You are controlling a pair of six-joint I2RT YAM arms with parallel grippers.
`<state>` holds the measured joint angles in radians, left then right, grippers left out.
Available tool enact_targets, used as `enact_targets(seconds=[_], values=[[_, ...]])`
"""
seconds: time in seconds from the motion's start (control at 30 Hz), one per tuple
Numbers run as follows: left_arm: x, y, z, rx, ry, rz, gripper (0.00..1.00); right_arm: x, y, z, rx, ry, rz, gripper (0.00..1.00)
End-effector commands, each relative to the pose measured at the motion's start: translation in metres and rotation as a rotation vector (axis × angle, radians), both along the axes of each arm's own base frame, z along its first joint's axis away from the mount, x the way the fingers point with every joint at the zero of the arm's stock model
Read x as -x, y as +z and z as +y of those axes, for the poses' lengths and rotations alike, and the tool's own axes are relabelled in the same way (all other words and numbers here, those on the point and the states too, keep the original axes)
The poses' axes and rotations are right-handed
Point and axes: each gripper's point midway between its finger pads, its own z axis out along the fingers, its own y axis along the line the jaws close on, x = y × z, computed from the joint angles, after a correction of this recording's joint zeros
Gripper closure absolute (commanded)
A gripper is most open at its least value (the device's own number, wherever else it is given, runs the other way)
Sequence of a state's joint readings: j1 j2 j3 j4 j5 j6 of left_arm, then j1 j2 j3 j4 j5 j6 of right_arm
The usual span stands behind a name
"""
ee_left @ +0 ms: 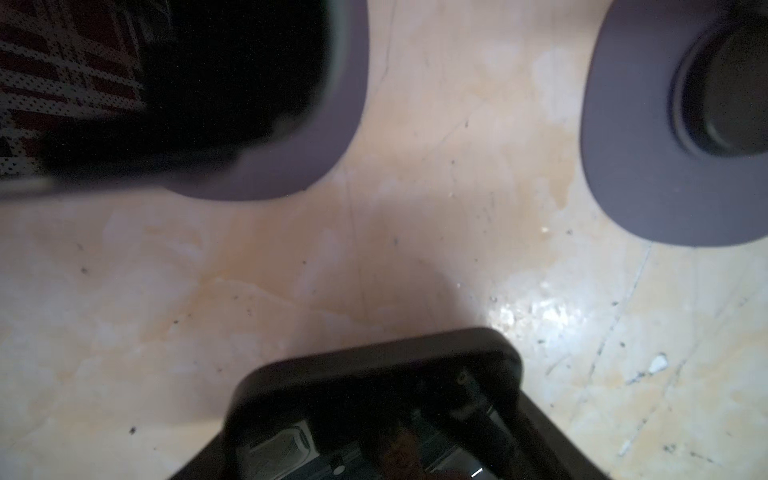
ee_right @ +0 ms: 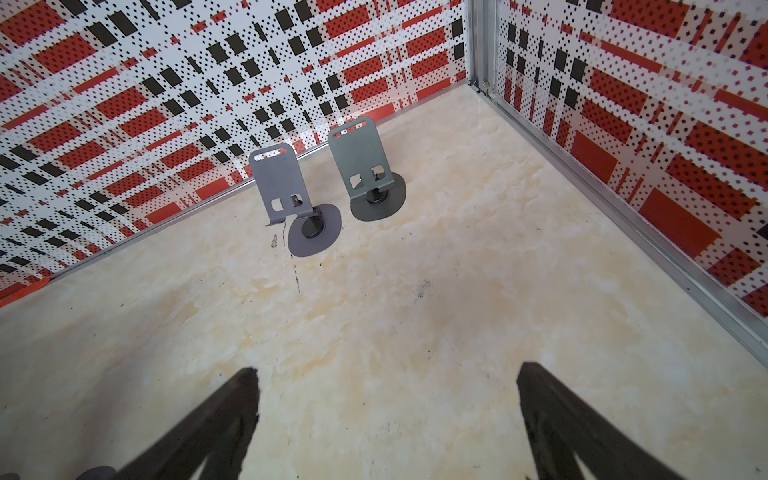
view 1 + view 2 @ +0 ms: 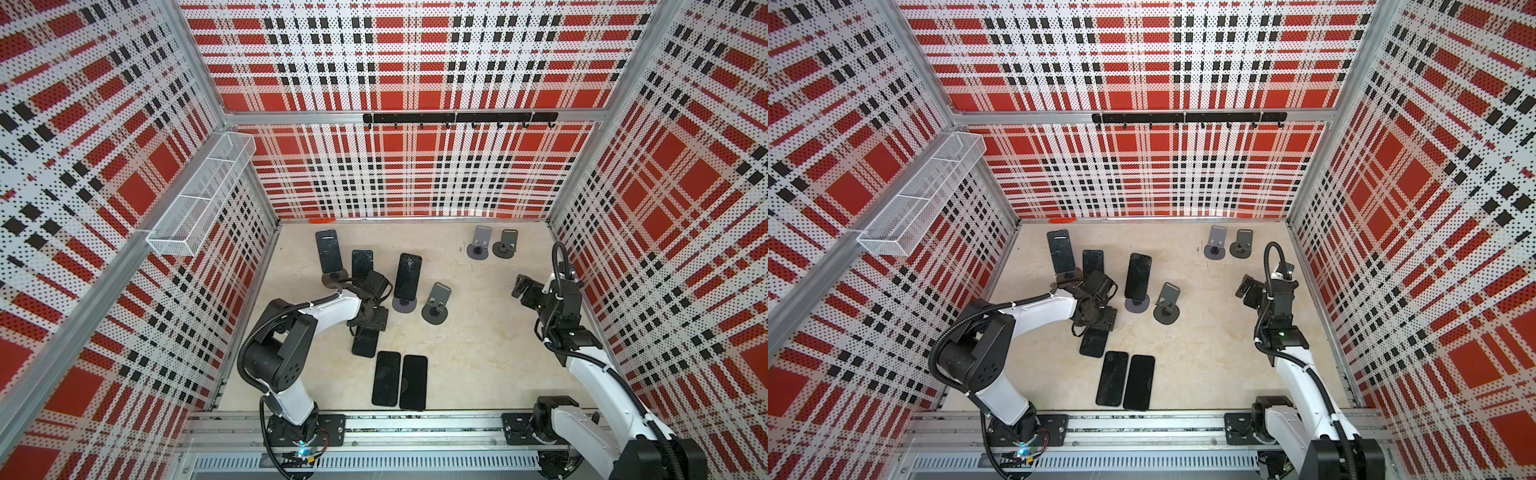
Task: Remove the phone from the phone stand
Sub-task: 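Lower the held phone flat onto the table beside the flat phones, then press the placed phone flat with the left gripper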
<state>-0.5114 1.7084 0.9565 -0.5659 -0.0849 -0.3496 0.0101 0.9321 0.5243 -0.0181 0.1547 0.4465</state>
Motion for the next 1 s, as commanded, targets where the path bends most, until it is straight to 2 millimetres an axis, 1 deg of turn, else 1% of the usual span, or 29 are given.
enact_targets(seconds=[0.0, 0.3, 0.7, 0.97], values=[[0.0183, -0.0251, 0.0058, -0.032, -0.017, 0.093, 0.24, 0.0008, 0.0015, -0.0016, -0.002, -0.007, -0.004, 0.00], [0.0190, -0.0229, 0.0104, -0.052, -0.014, 0.087, 0.20, 0.0007, 0.0002, -0.0015, -0.005, -0.008, -0.003, 0.00], [0.0169, -0.0168, 0.0093, -0.046, -0.017, 0.073, 0.21, 0.0004, -0.0014, -0.0009, -0.006, -0.005, 0.002, 0.00], [0.0149, -0.0153, 0.0087, -0.044, -0.019, 0.070, 0.19, 0.0003, -0.0012, -0.0010, -0.006, -0.005, 0.001, 0.00]])
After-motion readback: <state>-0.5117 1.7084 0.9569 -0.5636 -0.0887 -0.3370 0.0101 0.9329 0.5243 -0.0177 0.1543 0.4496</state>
